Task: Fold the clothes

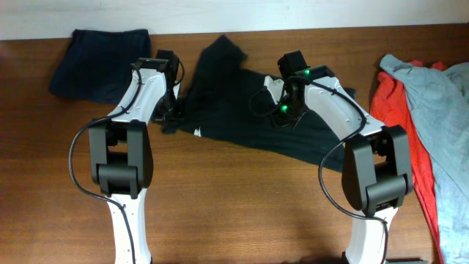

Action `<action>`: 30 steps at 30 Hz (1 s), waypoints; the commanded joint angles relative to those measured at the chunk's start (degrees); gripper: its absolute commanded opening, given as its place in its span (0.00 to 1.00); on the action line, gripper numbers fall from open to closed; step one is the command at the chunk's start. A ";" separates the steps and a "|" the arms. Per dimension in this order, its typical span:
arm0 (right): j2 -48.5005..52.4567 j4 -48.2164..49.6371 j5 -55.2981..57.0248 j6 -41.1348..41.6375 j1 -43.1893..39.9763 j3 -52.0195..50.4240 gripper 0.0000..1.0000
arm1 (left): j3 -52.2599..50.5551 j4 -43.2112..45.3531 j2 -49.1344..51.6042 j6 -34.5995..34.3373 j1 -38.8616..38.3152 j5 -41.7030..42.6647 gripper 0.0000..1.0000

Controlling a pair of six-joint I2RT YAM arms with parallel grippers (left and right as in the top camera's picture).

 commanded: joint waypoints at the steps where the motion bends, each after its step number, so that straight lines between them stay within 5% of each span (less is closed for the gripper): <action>1: -1.27 -0.70 0.50 0.17 0.46 0.98 0.11 | -2.64 -3.67 1.90 -3.50 0.33 -5.33 0.15; 15: -1.38 -1.92 0.48 -0.76 0.50 3.06 0.11 | -2.47 -8.24 -4.20 -7.52 -0.72 -9.18 0.15; 23: -1.38 -1.25 0.50 -0.70 0.50 3.06 0.13 | -2.32 -2.12 -12.63 -6.80 -2.54 -8.96 0.34; 26: -1.38 -1.53 0.50 -0.70 0.50 3.04 0.18 | -2.38 1.11 -12.55 -5.03 -3.65 -4.63 0.51; 28: -1.38 -1.75 0.52 -0.70 0.48 3.04 0.19 | -2.38 2.71 -12.55 -3.54 -4.28 -0.94 0.40; 30: -1.38 -2.03 0.52 -0.70 0.46 3.04 0.20 | -2.38 4.55 -12.55 -1.73 -5.09 2.29 0.10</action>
